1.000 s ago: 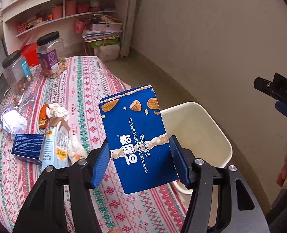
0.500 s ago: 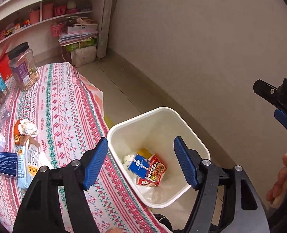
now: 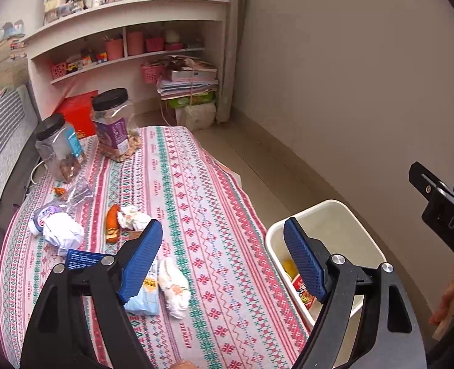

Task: Collect trash
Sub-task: 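Drop the blue biscuit box into the white bin with the left gripper, then grasp the blue medicine box with the left gripper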

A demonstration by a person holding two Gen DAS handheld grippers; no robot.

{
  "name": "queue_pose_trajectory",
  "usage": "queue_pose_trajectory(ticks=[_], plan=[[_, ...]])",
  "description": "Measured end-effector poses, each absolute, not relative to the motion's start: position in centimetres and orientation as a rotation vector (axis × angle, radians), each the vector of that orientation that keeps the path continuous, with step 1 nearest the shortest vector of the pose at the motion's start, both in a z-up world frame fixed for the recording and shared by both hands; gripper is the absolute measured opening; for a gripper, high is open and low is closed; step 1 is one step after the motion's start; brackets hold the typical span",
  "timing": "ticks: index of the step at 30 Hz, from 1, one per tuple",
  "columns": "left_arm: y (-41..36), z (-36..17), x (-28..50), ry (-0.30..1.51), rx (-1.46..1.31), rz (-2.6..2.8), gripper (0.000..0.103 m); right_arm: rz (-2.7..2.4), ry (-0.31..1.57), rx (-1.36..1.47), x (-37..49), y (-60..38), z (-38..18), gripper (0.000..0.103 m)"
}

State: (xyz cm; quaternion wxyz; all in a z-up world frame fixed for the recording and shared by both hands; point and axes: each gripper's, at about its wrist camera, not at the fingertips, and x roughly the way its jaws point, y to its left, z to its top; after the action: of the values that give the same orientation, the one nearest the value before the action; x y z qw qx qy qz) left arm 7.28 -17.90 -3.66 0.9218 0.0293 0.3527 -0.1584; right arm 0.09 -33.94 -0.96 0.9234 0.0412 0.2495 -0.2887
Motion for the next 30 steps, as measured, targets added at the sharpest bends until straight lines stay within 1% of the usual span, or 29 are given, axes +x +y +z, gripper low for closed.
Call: queue_pose_trajectory(ticks=[2, 6, 17, 25, 30], plan=[[-16.7, -3.5, 7.6, 0.718, 0.054, -0.291, 0.083, -0.592, 0.498, 0.049, 0.5, -32.7, -0.8, 0.096], [-14.0, -3.6, 8.5, 0.739, 0.031, -0.224, 0.084, -0.576, 0.485, 0.036, 1.3, -30.9, -0.8, 0.096], [-7.6, -3.9, 10.3, 0.787, -0.018, -0.091, 0.087, -0.463, 0.563, -0.002, 4.7, -25.6, -2.5, 0.096], [-3.7, -5.7, 12.3, 0.89, -0.061, -0.013, 0.087, -0.376, 0.6, -0.016, 6.2, -22.1, -3.3, 0.096], [-1.1, -7.9, 14.2, 1.012, -0.136, 0.012, 0.087, -0.337, 0.64, 0.043, 6.8, -21.6, -3.7, 0.096]])
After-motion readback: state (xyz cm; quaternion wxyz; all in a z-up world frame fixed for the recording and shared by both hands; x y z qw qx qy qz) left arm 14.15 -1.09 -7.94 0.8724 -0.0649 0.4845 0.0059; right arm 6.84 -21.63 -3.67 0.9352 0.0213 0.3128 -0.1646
